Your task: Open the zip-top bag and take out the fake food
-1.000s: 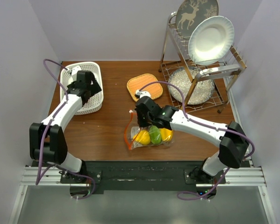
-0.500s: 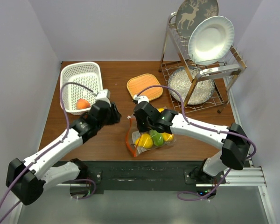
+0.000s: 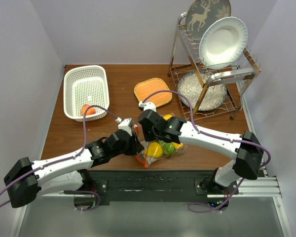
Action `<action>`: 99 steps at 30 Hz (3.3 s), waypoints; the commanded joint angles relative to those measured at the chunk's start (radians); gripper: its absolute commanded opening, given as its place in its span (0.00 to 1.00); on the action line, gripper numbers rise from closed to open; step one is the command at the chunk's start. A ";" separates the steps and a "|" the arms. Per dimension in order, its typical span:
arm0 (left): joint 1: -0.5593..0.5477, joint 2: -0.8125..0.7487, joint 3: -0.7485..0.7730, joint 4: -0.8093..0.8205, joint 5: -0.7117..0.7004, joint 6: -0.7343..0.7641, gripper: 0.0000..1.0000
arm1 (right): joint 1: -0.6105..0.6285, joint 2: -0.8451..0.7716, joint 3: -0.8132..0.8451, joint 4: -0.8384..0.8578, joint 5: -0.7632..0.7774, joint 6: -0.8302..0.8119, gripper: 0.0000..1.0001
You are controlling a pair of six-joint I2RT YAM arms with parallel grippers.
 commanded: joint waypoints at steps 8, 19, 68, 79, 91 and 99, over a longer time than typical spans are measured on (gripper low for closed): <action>-0.034 0.088 -0.072 0.307 0.049 0.035 0.47 | 0.054 0.059 0.129 -0.035 0.075 0.022 0.00; -0.042 0.194 -0.242 0.765 0.169 0.139 0.74 | 0.086 0.026 0.095 -0.027 0.075 0.039 0.00; -0.152 0.046 -0.175 0.404 -0.016 0.127 0.00 | 0.111 0.077 0.094 -0.066 0.185 0.033 0.00; -0.152 -0.203 -0.042 -0.120 -0.148 0.077 0.00 | 0.016 0.146 0.175 -0.035 0.088 -0.005 0.00; -0.152 -0.198 0.199 -0.593 -0.389 -0.097 0.00 | -0.090 0.138 0.172 0.023 -0.022 -0.022 0.00; -0.143 -0.241 0.342 -0.738 -0.576 -0.166 0.00 | -0.107 0.118 0.137 0.049 -0.051 -0.021 0.00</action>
